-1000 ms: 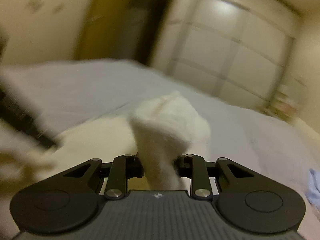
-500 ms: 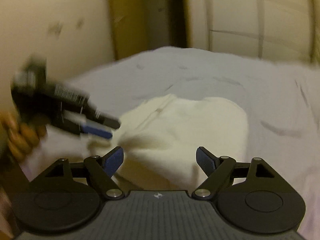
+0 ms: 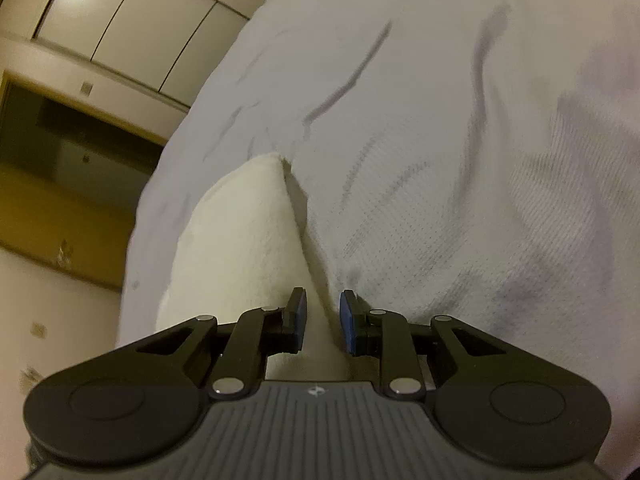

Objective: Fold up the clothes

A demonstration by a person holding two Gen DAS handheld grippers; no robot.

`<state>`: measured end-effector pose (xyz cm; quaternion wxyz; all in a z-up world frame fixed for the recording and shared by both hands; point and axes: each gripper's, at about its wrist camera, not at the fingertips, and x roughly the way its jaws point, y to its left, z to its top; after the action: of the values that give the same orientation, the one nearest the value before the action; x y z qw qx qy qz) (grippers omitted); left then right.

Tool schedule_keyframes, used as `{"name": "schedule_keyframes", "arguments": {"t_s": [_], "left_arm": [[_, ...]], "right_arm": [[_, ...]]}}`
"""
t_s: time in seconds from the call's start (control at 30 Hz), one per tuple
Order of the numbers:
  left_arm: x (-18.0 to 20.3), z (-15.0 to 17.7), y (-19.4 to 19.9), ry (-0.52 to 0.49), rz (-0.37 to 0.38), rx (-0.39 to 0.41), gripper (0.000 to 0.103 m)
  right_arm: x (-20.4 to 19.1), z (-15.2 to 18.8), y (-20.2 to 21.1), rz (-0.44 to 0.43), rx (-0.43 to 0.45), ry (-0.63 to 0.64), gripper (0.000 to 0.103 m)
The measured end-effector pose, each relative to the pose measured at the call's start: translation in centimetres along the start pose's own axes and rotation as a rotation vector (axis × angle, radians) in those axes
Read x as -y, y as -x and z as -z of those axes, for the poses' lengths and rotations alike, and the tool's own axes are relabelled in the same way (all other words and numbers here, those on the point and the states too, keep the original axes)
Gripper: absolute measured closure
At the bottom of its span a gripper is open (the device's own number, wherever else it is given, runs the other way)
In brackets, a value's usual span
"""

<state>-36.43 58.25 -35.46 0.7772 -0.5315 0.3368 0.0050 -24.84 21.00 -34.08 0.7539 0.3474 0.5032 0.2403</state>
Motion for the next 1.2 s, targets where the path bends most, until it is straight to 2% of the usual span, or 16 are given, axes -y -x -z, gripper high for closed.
{"name": "schedule_keyframes", "arguments": {"t_s": [0.07,0.13,0.17,0.23,0.3,0.33,0.43,0.5,0.6,0.7,0.83,0.93,1.2], "left_arm": [[0.2,-0.4,-1.1,-0.006,-0.003,-0.008,0.047],[0.4,-0.9,-2.1,-0.016,-0.005,-0.015,0.060],[0.7,-1.1,-2.2,-0.039,-0.013,-0.017,0.077],[1.5,-1.5,-2.2,-0.113,-0.030,-0.012,0.083],[3.1,-1.7,-0.7,-0.213,-0.032,0.029,0.084],[3.3,-1.9,0.5,-0.252,-0.044,0.054,0.084],[3.9,-2.3,3.9,-0.369,-0.080,0.128,0.084],[2.3,-2.3,5.0,-0.383,-0.113,0.129,0.084],[-1.9,-2.5,4.4,-0.287,-0.121,0.063,0.082],[-3.5,-2.1,4.6,-0.236,-0.065,0.084,0.082],[-3.0,-1.9,4.1,-0.262,-0.085,0.091,0.081],[-2.6,-2.0,4.1,-0.292,-0.105,0.089,0.081],[-2.7,-2.4,4.0,-0.274,-0.096,0.085,0.080]], "right_arm": [[0.7,-0.1,-0.4,-0.017,-0.013,-0.045,0.078],[1.5,-0.1,-1.0,-0.017,-0.029,-0.061,0.081],[1.9,-0.1,-1.3,-0.018,-0.037,-0.068,0.081],[2.1,-0.1,-1.8,-0.017,-0.048,-0.060,0.079],[0.5,0.2,-1.7,-0.012,-0.041,0.022,0.084],[-0.5,0.4,-1.7,-0.013,-0.036,0.076,0.093],[-3.8,2.3,-1.7,0.007,-0.020,0.290,0.094],[-5.6,4.2,-1.9,0.045,-0.007,0.439,0.094],[-8.4,6.9,-2.2,0.103,0.013,0.663,0.094],[-10.8,9.3,-2.5,0.155,0.028,0.853,0.094],[-11.3,9.1,-2.6,0.177,0.004,0.855,0.094],[-11.8,8.5,-4.2,0.189,-0.011,0.842,0.094],[-11.9,8.5,-5.0,0.194,-0.012,0.841,0.094]]}}
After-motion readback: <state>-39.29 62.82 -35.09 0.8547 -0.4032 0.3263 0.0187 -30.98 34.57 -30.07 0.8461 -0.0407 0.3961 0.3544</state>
